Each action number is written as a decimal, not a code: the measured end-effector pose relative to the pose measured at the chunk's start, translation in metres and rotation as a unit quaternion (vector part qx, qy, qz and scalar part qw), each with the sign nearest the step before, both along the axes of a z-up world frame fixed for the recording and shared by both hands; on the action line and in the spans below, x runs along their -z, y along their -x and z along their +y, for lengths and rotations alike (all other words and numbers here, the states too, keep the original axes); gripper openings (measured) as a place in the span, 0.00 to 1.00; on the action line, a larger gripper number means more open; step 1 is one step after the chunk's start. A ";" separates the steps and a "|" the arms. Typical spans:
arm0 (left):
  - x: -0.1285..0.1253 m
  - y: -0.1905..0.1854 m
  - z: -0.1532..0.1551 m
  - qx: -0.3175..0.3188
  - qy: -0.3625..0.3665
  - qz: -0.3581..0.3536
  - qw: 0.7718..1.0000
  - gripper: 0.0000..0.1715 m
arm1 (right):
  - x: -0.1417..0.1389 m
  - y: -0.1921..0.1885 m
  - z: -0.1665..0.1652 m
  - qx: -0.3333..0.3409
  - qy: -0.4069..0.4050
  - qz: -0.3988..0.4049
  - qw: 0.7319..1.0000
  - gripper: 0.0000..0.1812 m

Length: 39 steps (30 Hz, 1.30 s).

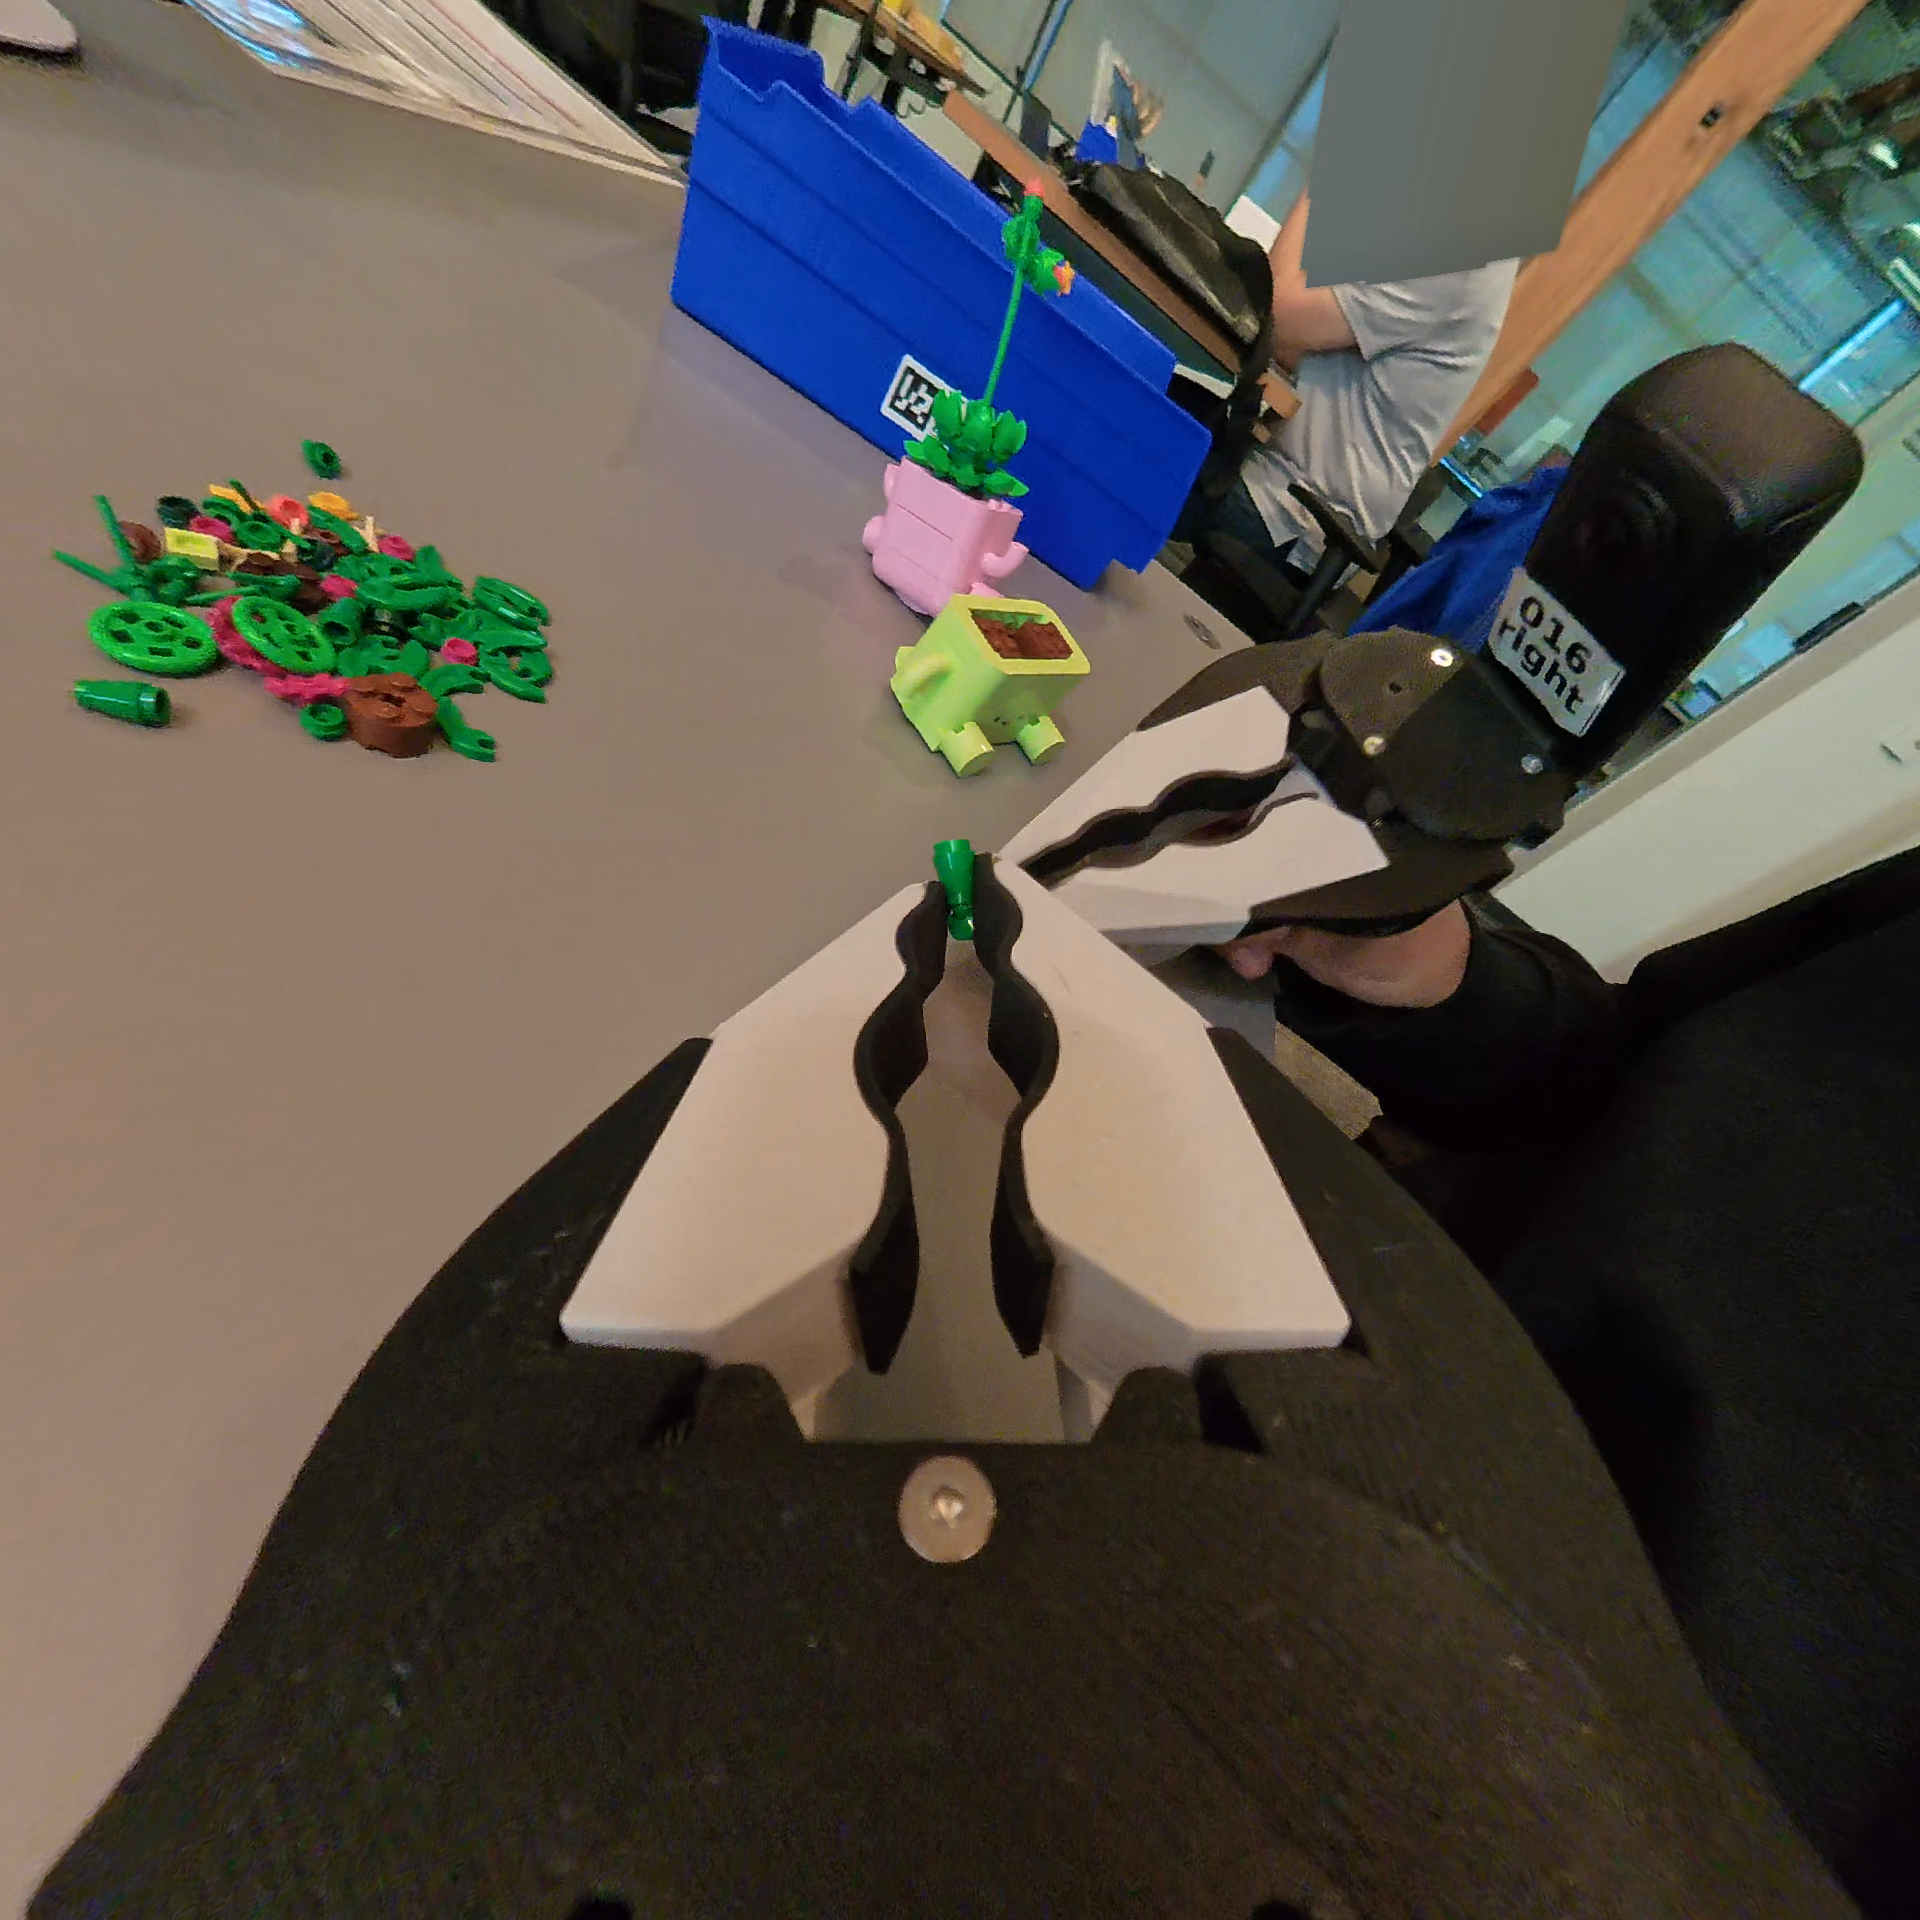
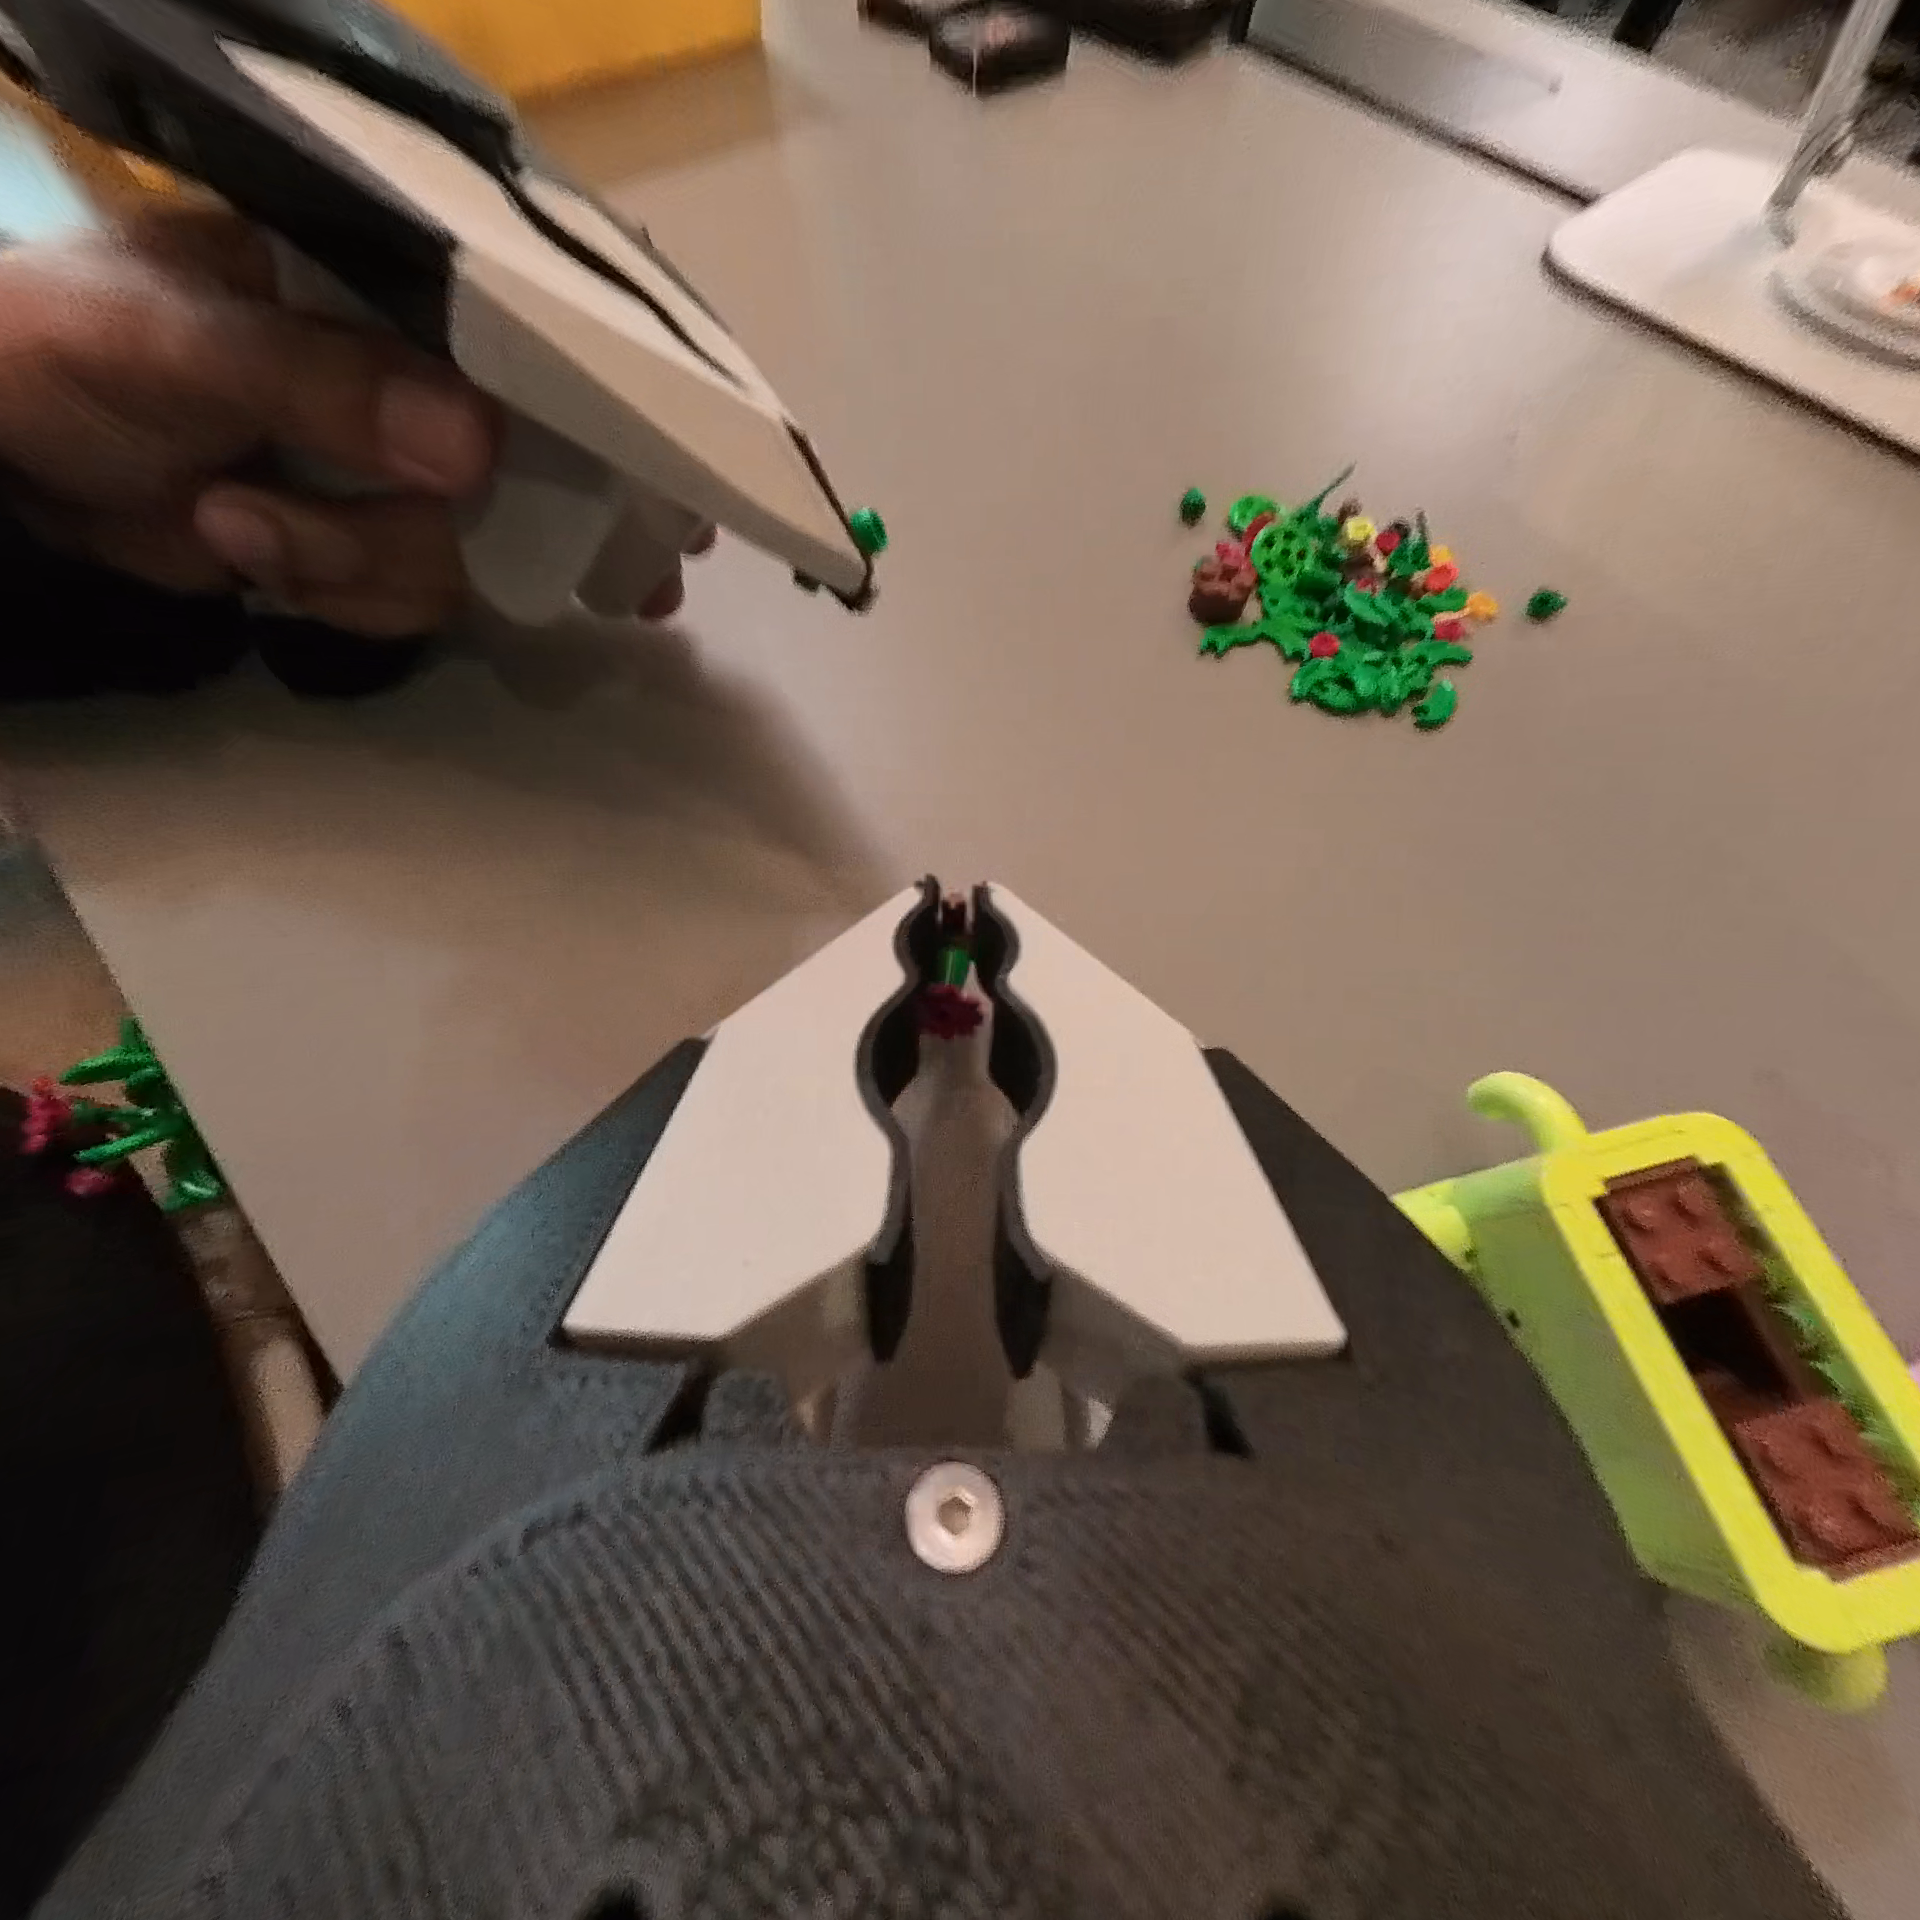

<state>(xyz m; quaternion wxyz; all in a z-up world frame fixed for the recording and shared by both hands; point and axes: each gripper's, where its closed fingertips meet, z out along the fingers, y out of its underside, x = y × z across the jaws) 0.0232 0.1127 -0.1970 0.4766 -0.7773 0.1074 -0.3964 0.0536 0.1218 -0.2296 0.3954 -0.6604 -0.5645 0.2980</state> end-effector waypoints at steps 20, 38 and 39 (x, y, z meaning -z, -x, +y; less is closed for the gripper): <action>-0.003 0.007 0.002 -0.016 -0.001 -0.017 1.000 0.01 | 0.036 -0.047 -0.174 -0.155 0.191 -0.042 0.968 0.18; -0.025 0.001 -0.035 -0.036 -0.049 -0.103 0.993 0.01 | 0.073 -0.061 -0.198 -0.110 0.258 -0.094 0.955 0.22; -0.028 0.003 -0.040 -0.045 -0.059 -0.109 0.991 0.01 | 0.074 -0.065 -0.201 -0.108 0.258 -0.096 0.955 0.21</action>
